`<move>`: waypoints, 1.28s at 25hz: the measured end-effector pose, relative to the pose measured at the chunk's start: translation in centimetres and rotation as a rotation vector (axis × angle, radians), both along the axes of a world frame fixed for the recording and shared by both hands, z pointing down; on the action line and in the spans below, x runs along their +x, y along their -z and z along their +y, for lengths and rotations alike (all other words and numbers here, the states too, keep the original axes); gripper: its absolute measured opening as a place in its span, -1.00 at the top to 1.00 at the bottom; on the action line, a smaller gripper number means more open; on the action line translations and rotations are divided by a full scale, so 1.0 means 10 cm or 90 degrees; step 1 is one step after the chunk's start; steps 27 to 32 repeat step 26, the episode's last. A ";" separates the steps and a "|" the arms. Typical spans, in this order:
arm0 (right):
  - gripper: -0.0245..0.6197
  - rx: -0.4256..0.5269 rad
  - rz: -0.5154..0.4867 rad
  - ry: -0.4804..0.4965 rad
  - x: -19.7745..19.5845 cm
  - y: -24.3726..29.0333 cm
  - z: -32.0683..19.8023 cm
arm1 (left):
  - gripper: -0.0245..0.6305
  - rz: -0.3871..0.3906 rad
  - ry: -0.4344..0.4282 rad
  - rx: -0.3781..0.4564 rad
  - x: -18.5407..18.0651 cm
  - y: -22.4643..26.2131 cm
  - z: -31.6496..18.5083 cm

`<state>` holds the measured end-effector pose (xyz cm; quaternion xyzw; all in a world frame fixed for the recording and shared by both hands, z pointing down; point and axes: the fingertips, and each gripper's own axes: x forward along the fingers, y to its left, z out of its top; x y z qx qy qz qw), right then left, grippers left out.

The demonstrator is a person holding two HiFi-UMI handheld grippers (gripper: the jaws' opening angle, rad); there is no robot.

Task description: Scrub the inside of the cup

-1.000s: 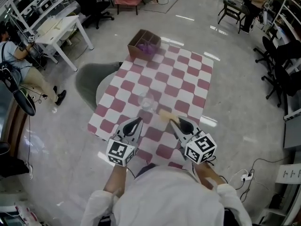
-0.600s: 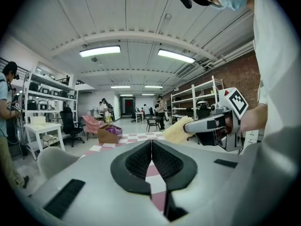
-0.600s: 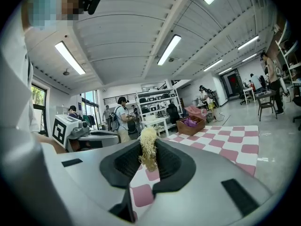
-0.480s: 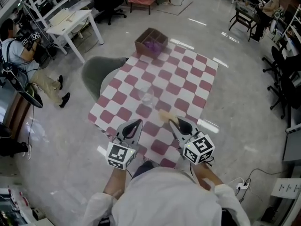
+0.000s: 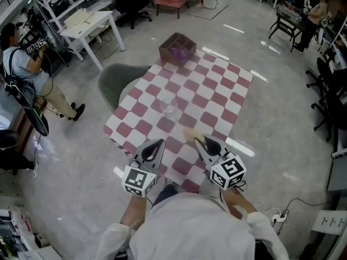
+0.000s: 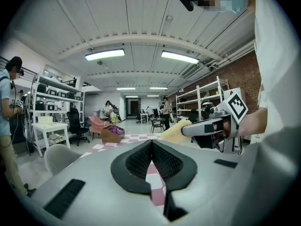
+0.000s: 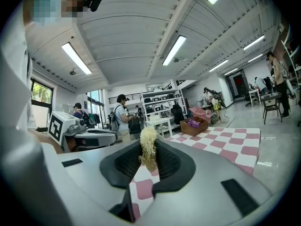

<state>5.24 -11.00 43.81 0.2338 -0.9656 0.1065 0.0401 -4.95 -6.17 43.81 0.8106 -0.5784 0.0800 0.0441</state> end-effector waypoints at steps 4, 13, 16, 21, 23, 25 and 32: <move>0.66 0.011 0.013 0.008 0.03 -0.01 0.05 | 0.83 -0.015 -0.001 0.001 0.06 0.00 0.03; 0.66 0.005 0.017 0.007 0.06 -0.05 0.02 | 0.83 -0.014 -0.009 0.008 0.12 0.00 -0.02; 0.66 0.006 0.015 0.004 0.06 -0.04 0.01 | 0.83 -0.009 -0.007 0.003 0.10 -0.02 -0.03; 0.66 0.008 0.015 -0.002 0.04 -0.04 -0.02 | 0.83 -0.011 0.003 -0.001 0.05 -0.03 -0.05; 0.66 0.008 0.015 -0.003 0.03 -0.05 -0.02 | 0.83 -0.010 0.006 -0.001 0.02 -0.04 -0.04; 0.66 0.008 0.016 -0.005 0.02 -0.05 -0.02 | 0.83 -0.010 0.006 0.000 -0.01 -0.04 -0.03; 0.66 0.008 0.016 -0.005 0.01 -0.05 -0.02 | 0.83 -0.011 0.006 0.000 -0.02 -0.04 -0.03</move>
